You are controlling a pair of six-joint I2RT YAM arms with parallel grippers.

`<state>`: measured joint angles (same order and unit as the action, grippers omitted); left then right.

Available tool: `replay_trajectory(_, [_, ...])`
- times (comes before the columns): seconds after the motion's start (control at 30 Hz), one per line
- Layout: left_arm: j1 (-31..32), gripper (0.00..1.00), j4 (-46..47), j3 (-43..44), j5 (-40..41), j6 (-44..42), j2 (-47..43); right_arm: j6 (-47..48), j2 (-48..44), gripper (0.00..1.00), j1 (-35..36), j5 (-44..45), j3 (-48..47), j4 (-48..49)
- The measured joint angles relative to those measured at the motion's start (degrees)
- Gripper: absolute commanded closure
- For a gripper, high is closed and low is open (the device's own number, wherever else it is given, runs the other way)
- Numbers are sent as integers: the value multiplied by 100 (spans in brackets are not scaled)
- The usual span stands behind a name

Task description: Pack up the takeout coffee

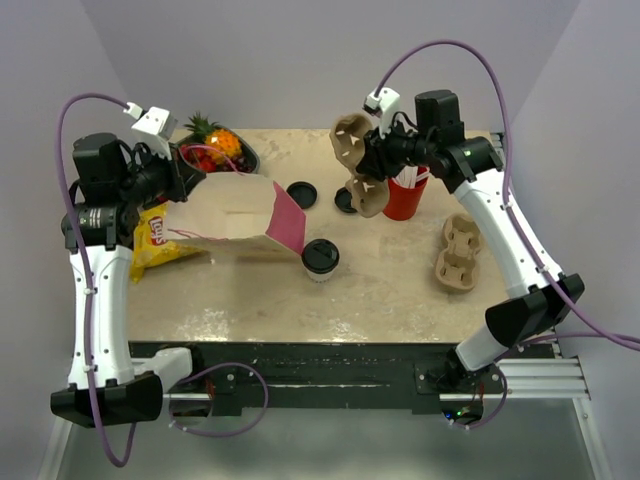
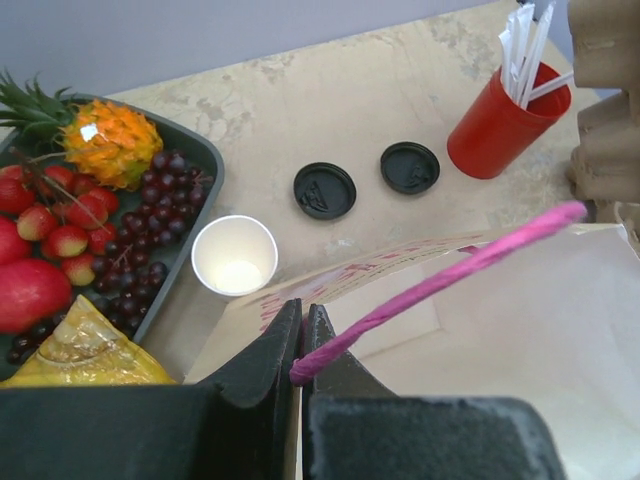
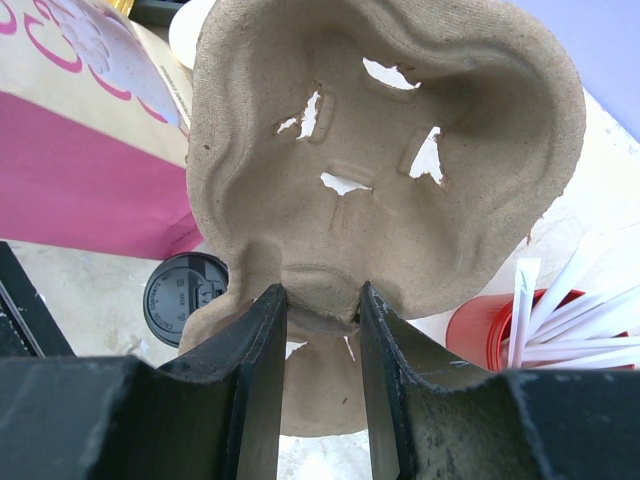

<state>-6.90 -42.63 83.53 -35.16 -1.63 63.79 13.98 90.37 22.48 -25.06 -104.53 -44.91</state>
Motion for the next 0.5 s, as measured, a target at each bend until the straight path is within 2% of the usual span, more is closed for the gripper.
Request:
replay_trajectory(0.2, [17,100,17,341,321,90,168,-2,-13,69,0,4,4,9])
replay_trajectory(0.4, [17,100,-396,898,426,-254,319,11,-57,69,0,4,4,11])
replay_trajectory(0.5, [17,100,-636,824,479,-509,157,57,-98,69,0,-48,4,11])
